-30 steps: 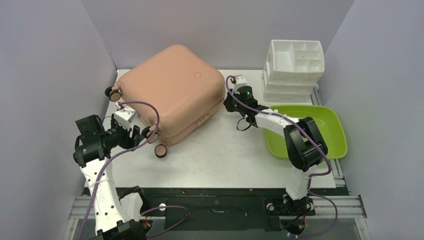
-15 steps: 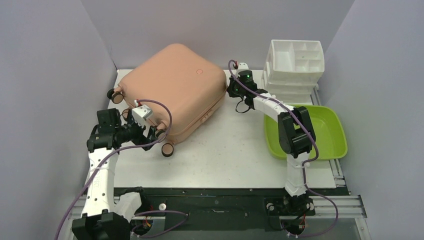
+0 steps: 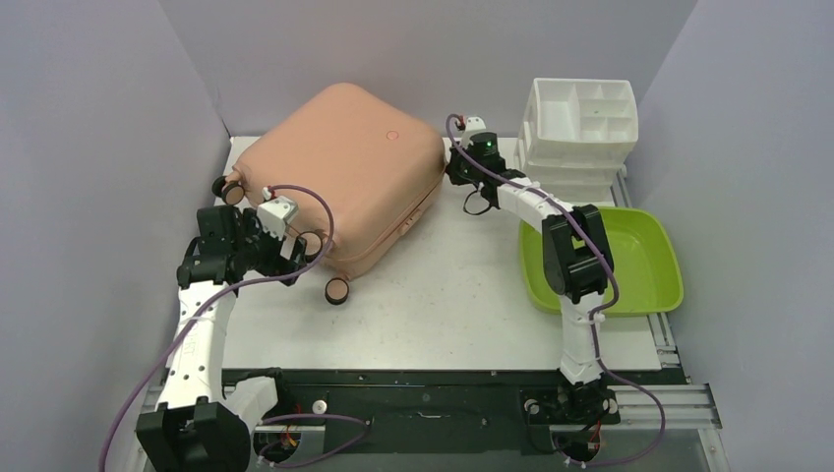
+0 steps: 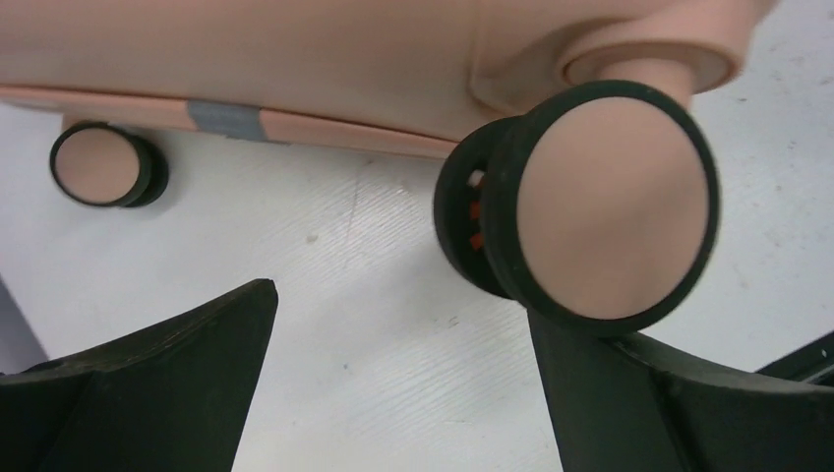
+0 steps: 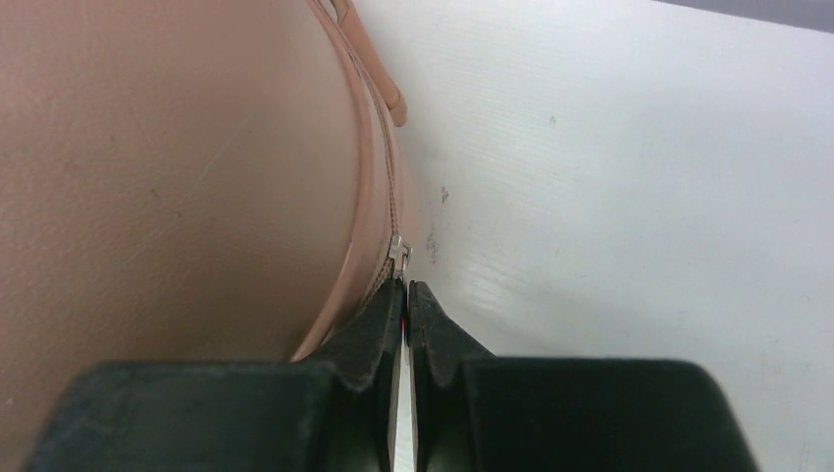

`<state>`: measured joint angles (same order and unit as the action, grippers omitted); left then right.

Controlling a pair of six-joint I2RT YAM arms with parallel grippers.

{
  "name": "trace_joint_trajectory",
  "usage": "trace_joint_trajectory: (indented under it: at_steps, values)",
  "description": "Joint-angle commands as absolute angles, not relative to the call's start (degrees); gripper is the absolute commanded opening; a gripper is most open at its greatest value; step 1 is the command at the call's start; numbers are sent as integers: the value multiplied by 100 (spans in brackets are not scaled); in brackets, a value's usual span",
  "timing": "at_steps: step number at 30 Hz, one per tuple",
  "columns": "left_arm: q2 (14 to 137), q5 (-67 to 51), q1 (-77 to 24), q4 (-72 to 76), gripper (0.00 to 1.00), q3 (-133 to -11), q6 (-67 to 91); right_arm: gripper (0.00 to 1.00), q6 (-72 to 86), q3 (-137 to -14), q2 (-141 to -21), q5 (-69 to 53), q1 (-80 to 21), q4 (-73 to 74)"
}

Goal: Open, take out, and arrange the luggage
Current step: Unzip the luggage at the center of the board, then adjust the luggage at the center of the board.

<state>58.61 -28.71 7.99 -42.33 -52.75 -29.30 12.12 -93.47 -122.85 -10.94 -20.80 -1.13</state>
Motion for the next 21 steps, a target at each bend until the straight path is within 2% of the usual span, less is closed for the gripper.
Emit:
trace_joint_trajectory:
  at_steps: [1, 2, 3, 6, 9, 14, 17, 21]
  values:
    - [5924, -1457, 841, -3073, 97, -5436, -2485, 9, 928, -9031, -11879, -761, -2020, -65]
    - [5933, -1353, 843, -3004, 98, -5420, -2455, 16, 860, -8989, -11761, -697, -2021, -60]
    - [5946, -1202, 848, -2876, 97, -5409, -2369, 27, 843, -8887, -11694, -563, -2010, -70]
    - [5950, -1231, 877, -2815, 96, -5470, -2271, 43, 909, -8774, -11316, -501, -1931, -70]
    - [5977, -1422, 929, -2901, 96, -5612, -2228, 46, 1107, -8942, -11038, -569, -1826, -21]
    - [6086, -1499, 1165, -2883, 96, -5617, -2196, 49, 1896, -10009, -11195, -845, -1712, 236]
    - [6189, -1570, 1508, -2785, 96, -5616, -2128, 51, 2492, -10688, -11704, -1166, -1692, 217]
    - [6465, -1477, 1826, -2626, 96, -5713, -1976, 52, 3514, -12235, -12775, -2052, -1671, 13]
